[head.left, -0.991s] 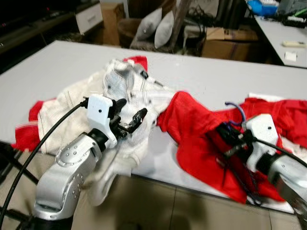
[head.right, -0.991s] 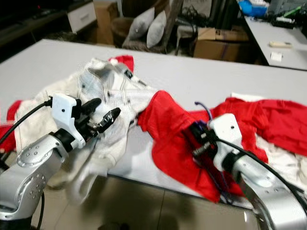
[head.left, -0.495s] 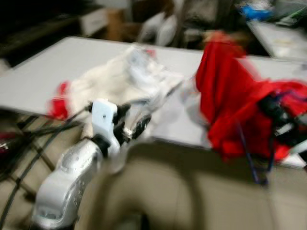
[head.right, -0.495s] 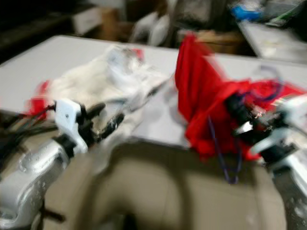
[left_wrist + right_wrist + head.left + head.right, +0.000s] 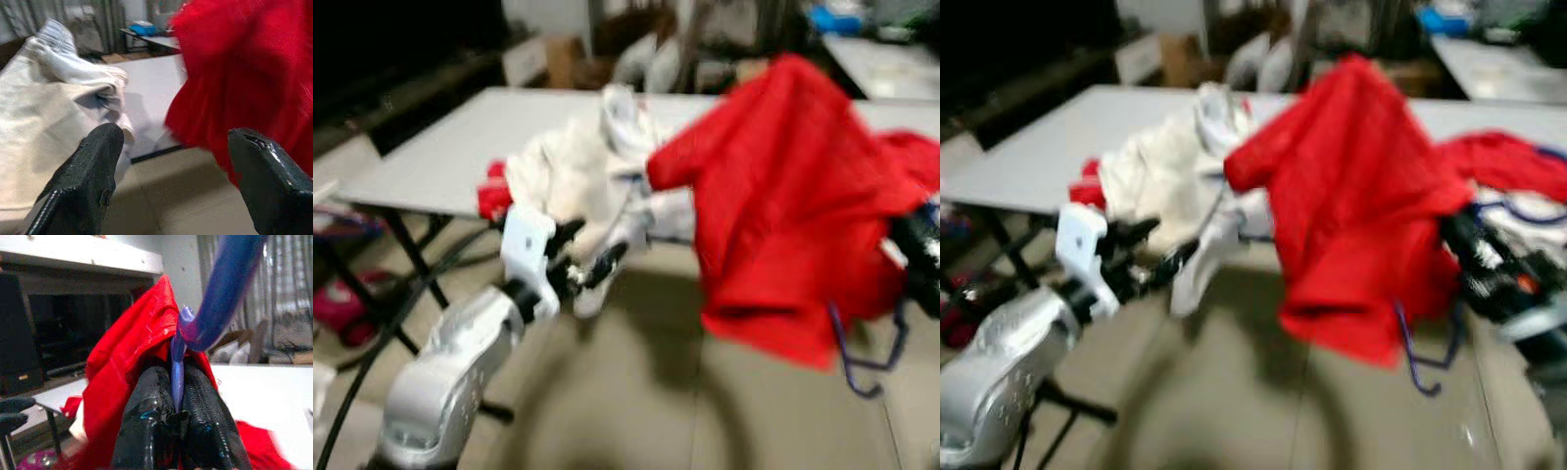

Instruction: Hang hanger

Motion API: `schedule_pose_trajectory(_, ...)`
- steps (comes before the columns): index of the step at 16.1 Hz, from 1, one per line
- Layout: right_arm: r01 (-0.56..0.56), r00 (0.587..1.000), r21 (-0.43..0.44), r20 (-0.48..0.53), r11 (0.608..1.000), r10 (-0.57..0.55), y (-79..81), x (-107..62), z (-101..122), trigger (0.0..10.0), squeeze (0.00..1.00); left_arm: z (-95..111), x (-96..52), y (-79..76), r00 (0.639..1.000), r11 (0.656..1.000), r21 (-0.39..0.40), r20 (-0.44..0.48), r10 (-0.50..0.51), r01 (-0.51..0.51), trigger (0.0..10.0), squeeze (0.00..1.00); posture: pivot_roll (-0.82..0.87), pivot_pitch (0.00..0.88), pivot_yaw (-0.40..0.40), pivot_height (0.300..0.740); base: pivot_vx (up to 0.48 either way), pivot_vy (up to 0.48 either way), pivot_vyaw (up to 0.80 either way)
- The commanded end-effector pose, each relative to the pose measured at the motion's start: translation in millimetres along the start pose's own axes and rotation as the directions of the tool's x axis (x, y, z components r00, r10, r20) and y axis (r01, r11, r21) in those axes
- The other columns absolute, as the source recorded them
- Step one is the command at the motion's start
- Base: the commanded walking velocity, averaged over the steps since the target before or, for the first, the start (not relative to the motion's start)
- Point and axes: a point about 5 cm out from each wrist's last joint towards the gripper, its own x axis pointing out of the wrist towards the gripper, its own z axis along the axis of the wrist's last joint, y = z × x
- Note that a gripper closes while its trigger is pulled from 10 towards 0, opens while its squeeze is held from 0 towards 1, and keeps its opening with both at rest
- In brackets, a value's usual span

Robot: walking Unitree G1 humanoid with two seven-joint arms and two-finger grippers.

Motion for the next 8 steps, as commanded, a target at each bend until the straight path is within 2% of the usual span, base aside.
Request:
schedule_pose_trajectory(1,-0.135,0.991,-0.001,0.001,0.991,0.135,16.2,-0.1,9.6,10.0,0.00,3.0,-2.1,1.1,1.000,1.000,0.018,0.011,-0.011,0.011,10.0,0.00,0.03,0.000,0.064,0.740,0.000,0.000,0.00)
schedule_pose_trajectory(2,-0.160,0.987,0.002,-0.018,0.987,0.160,17.9,-3.9,9.5,10.0,0.00,3.6,-2.6,0.3,1.000,1.000,0.016,0.018,-0.021,0.021,10.0,0.00,0.03,0.000,0.064,0.740,0.000,0.000,0.00)
schedule_pose_trajectory(3,-0.229,0.970,0.020,-0.079,0.973,0.229,20.8,-18.6,11.3,10.0,0.00,14.0,-7.1,0.0,0.994,0.998,-0.007,0.097,-0.055,0.056,10.0,0.00,0.03,0.000,0.065,0.740,0.000,0.000,0.00)
schedule_pose_trajectory(5,-0.289,0.947,0.051,-0.131,0.956,0.293,22.6,-29.0,14.2,10.0,0.00,36.6,-16.8,10.3,0.970,0.994,-0.039,0.226,-0.093,0.105,10.0,0.00,0.03,0.000,0.062,0.740,0.000,0.000,0.00)
schedule_pose_trajectory(6,-0.304,0.938,0.063,-0.156,0.951,0.310,22.7,-29.1,13.2,10.0,0.00,41.9,-19.8,17.2,0.968,0.993,-0.019,0.228,-0.107,0.115,10.0,0.00,0.03,0.000,0.057,0.740,0.000,0.000,0.00)
schedule_pose_trajectory(8,-0.339,0.920,0.068,-0.186,0.938,0.345,27.7,-18.9,6.8,10.0,0.00,47.5,-23.9,26.6,0.972,0.993,0.039,0.202,-0.118,0.113,10.0,0.00,0.04,0.000,0.050,0.740,0.000,0.000,0.00)
